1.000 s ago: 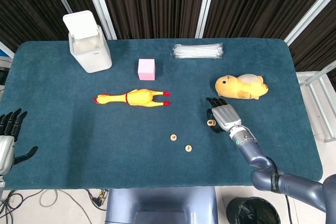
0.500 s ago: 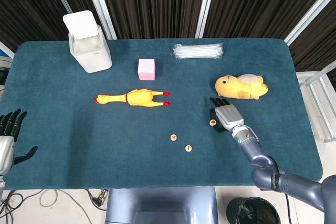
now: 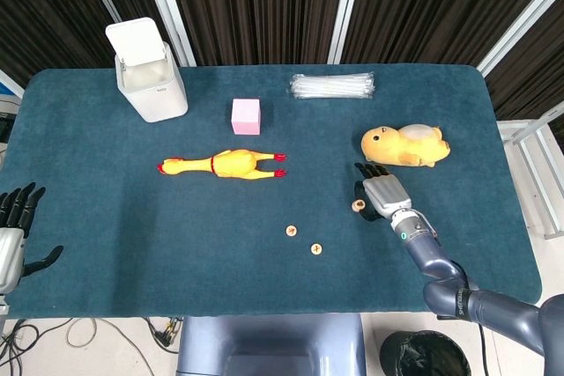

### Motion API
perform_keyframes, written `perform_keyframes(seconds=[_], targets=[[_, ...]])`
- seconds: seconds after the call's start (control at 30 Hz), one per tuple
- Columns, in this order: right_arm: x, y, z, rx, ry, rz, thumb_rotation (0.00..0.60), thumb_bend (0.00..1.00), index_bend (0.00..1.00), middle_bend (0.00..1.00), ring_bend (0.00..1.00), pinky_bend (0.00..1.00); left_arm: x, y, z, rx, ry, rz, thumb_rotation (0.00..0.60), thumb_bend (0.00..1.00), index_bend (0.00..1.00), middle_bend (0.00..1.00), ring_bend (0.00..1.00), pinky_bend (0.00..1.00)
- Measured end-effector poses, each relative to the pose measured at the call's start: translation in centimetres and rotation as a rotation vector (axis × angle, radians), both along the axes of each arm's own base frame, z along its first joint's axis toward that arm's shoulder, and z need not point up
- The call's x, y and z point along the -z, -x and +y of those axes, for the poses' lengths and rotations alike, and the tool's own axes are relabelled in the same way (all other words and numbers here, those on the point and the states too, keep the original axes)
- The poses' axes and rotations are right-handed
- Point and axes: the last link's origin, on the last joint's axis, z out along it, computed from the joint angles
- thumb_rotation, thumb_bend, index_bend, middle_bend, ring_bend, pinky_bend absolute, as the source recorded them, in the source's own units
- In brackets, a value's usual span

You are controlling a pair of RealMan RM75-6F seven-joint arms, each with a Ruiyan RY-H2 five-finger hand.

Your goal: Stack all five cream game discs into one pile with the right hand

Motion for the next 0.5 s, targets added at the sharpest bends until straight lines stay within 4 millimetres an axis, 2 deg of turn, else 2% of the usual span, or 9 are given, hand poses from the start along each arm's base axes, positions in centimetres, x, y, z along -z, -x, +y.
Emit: perform_keyframes(seconds=[0.5], targets=[[0.10, -0.31, 0.03, -0.008, -0.002, -0.003, 0.600, 0.41, 0.49, 0.00, 0.00, 0.09, 0.16, -0.01, -0.01, 0.001, 0.007, 0.003, 0.600, 0.17, 0.04, 0.00, 0.00, 0.06]])
